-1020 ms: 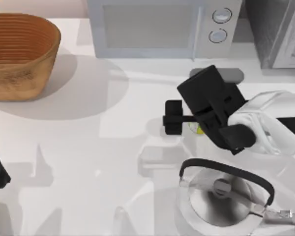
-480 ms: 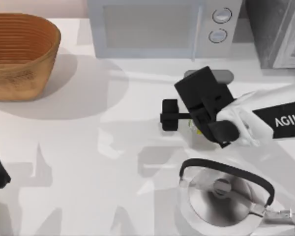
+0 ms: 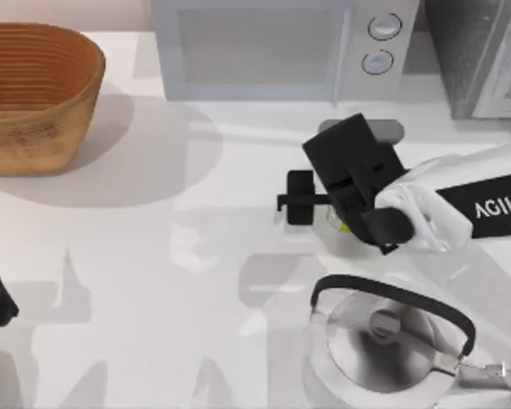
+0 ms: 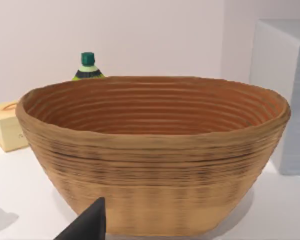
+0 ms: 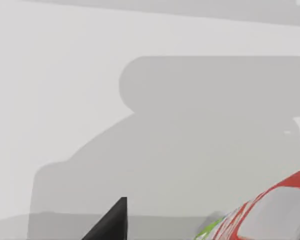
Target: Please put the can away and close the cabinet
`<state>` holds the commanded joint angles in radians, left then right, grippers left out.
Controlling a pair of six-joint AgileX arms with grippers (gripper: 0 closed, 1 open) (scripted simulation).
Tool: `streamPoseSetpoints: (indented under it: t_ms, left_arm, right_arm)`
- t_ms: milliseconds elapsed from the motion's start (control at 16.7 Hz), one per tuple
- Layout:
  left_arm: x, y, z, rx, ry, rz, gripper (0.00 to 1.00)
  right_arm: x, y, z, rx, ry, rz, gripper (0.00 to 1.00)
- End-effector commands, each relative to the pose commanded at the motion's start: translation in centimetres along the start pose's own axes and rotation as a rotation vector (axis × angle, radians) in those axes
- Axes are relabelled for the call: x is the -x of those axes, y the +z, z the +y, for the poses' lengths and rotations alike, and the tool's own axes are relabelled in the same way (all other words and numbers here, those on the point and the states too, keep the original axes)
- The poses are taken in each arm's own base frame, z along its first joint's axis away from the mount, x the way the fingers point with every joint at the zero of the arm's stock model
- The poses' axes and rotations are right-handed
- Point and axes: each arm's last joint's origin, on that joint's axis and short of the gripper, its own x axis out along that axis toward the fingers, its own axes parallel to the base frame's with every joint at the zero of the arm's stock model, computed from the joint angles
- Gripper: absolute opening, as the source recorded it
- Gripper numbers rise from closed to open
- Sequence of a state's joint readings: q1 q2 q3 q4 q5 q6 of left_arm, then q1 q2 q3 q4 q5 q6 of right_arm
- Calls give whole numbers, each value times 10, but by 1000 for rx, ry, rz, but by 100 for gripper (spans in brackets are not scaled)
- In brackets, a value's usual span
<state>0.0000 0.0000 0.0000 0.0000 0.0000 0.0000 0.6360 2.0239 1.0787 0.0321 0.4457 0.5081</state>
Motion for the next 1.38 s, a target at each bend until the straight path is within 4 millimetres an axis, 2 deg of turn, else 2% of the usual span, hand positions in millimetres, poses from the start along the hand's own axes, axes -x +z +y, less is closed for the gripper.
streamPoseSetpoints:
  t_ms: [540,1140,1380]
  left_arm:
    - [0,0,0,0,0,0,100]
    - [0,0,0,0,0,0,100]
    - [0,0,0,0,0,0,100]
  right_arm:
    - [0,0,0,0,0,0,2]
    - [1,0,1,0,2,-1,0]
    - [15,22,5,2,-2,3,0]
